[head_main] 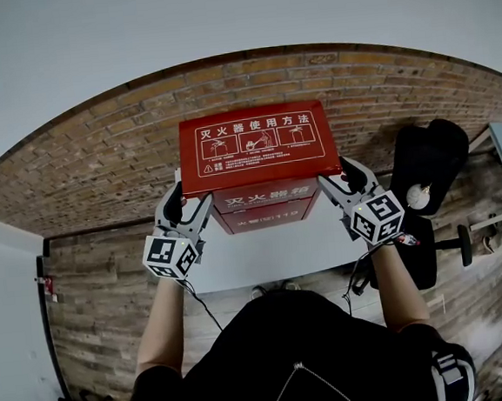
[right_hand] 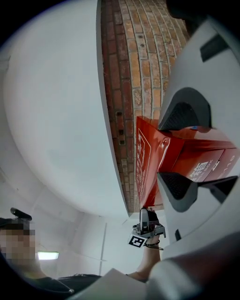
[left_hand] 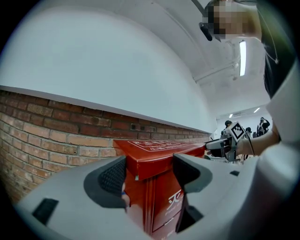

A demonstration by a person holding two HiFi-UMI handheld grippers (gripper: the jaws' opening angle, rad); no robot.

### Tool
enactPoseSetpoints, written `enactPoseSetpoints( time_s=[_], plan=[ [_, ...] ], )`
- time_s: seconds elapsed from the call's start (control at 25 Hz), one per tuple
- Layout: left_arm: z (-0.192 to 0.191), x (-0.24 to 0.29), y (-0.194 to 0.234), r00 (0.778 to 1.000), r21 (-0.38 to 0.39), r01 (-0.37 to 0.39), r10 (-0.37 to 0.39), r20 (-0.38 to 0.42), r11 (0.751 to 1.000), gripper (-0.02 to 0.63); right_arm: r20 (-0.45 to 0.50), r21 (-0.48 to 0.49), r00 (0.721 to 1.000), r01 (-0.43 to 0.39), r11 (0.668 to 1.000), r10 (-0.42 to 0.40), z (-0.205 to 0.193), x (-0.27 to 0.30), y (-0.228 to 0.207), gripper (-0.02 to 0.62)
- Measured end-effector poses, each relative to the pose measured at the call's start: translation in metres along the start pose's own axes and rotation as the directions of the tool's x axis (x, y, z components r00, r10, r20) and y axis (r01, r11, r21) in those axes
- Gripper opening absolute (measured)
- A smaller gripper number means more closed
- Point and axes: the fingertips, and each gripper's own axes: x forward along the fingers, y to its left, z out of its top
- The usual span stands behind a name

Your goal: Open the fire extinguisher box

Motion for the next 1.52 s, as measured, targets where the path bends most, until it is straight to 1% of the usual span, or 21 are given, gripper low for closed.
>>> enactPoseSetpoints(
  time_s=[0.16, 0.32, 0.48, 0.6, 0.72, 0.8, 1.04, 1.36, 1.52],
  plan=[
    [0.009, -0.001, -0.001, 1.0, 0.02, 0.011, -0.011, -0.01, 1.0, 0.36, -0.019, 0.016, 1.0, -0.001, 1.0, 0.001, 0.01, -0.002, 0.001, 0.282],
    [0.027, 0.0, -0.001, 1.0, 0.043, 0.015, -0.015, -0.004, 0.999, 0.36, -0.004, 0.039, 1.0, -0.015, 0.999, 0.015, 0.031, -0.004, 0.0, 0.282],
    [0.05, 0.005, 0.001, 0.999, 0.021, 0.027, -0.027, 0.025, 0.999, 0.36, 0.015, 0.084, 0.999, -0.041, 0.996, 0.04, 0.056, -0.004, -0.005, 0.282],
    [0.07, 0.009, 0.005, 0.998, 0.014, 0.026, -0.027, 0.06, 1.0, 0.36, 0.052, 0.108, 0.997, -0.059, 0.992, 0.053, 0.079, -0.002, -0.009, 0.282],
    [0.092, 0.015, 0.011, 0.995, 0.012, 0.019, -0.02, 0.101, 1.0, 0.36, 0.089, 0.071, 0.994, -0.065, 0.995, 0.058, 0.104, 0.002, -0.012, 0.282],
    [0.104, 0.021, 0.016, 0.993, 0.011, 0.023, -0.024, 0.115, 1.0, 0.359, 0.093, 0.035, 0.995, -0.047, 0.998, 0.044, 0.116, 0.009, -0.017, 0.282],
    [0.131, 0.045, 0.028, 0.99, 0.055, 0.01, -0.018, 0.14, 0.998, 0.359, 0.148, 0.028, 0.988, -0.05, 0.998, 0.045, 0.146, 0.03, -0.035, 0.282],
    [0.152, 0.071, 0.044, 0.987, 0.072, -0.002, -0.009, 0.158, 0.997, 0.359, 0.166, -0.02, 0.986, -0.008, 1.0, 0.011, 0.17, 0.055, -0.052, 0.282],
    [0.16, 0.087, 0.056, 0.987, 0.07, -0.012, 0.0, 0.159, 0.997, 0.359, 0.17, -0.065, 0.985, 0.024, 0.998, -0.013, 0.18, 0.075, -0.062, 0.282]
  ],
)
